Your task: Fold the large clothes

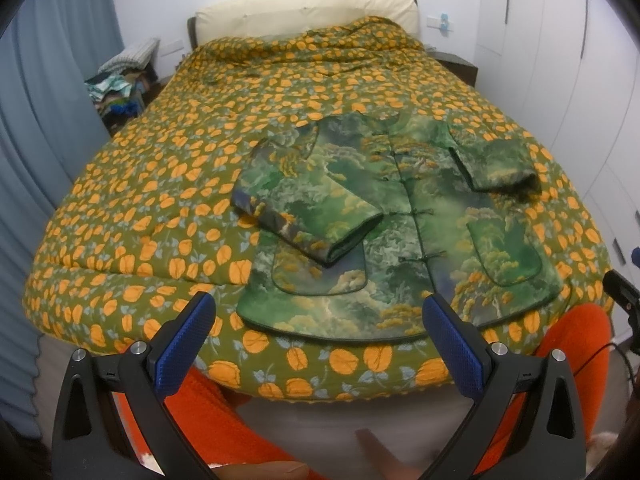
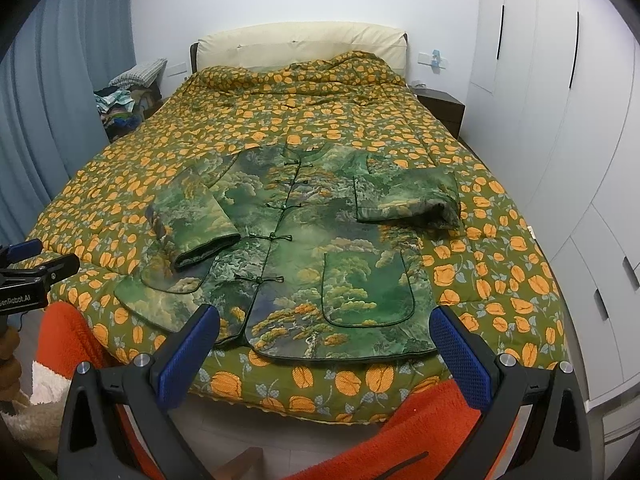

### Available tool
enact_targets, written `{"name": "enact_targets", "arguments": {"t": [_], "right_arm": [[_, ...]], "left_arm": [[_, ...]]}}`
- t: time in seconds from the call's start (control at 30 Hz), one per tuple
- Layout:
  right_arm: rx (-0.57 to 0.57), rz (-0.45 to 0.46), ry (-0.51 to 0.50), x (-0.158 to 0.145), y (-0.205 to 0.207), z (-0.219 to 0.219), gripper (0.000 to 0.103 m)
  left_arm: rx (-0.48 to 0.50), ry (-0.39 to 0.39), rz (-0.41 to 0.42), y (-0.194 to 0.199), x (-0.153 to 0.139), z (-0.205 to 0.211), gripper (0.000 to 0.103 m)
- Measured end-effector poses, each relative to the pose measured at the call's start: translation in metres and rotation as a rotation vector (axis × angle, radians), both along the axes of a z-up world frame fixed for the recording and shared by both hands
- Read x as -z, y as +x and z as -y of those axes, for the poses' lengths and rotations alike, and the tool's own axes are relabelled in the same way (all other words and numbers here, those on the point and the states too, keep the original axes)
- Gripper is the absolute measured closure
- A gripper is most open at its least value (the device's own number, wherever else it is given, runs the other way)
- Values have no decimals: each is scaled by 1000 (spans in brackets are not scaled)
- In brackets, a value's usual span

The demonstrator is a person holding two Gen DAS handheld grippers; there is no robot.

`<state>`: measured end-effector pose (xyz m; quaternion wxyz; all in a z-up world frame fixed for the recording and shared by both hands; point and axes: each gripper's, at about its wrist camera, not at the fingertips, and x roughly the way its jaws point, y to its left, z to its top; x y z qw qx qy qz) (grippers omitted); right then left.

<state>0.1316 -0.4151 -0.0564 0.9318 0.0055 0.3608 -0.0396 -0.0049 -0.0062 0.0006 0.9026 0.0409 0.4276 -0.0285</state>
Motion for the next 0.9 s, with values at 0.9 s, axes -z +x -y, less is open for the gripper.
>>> {"name": "enact_targets", "arguments": {"t": [0.9], "right_arm": [[10, -16, 1, 2, 3, 1, 0]], "left_arm": [[-3, 8, 3, 1, -1, -6, 0]]}}
